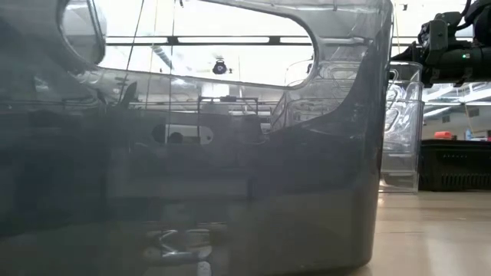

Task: Stack baskets by color
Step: Stack the top black transparent bin on the bottom left black transparent bin

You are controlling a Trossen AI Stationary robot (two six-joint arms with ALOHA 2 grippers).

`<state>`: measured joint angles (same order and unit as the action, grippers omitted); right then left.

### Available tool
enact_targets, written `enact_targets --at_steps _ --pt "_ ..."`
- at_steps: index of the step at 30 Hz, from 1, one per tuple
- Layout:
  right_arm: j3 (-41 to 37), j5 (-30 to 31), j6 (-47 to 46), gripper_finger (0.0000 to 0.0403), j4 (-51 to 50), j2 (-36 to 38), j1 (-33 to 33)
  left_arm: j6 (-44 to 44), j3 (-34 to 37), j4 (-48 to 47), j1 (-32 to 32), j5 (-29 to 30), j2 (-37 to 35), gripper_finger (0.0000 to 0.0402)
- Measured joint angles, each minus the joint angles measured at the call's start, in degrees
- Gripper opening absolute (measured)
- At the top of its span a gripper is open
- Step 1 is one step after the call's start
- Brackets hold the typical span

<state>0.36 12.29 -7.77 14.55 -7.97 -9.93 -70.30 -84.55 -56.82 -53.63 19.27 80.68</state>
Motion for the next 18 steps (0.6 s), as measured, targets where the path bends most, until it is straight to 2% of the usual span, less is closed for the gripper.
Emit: enact_targets --at_steps 8,18 --pt "-0.01 0.01 0.0 0.0086 -0.01 0.0 -0.02 0.09 0.02 6.27 2.03 -2.91 4.36 0.0007" --pt "-0.01 0.01 0.0 0.0086 -0.01 0.0 -0.01 -2.87 0.02 6.91 3.38 -4.03 8.78 0.0007"
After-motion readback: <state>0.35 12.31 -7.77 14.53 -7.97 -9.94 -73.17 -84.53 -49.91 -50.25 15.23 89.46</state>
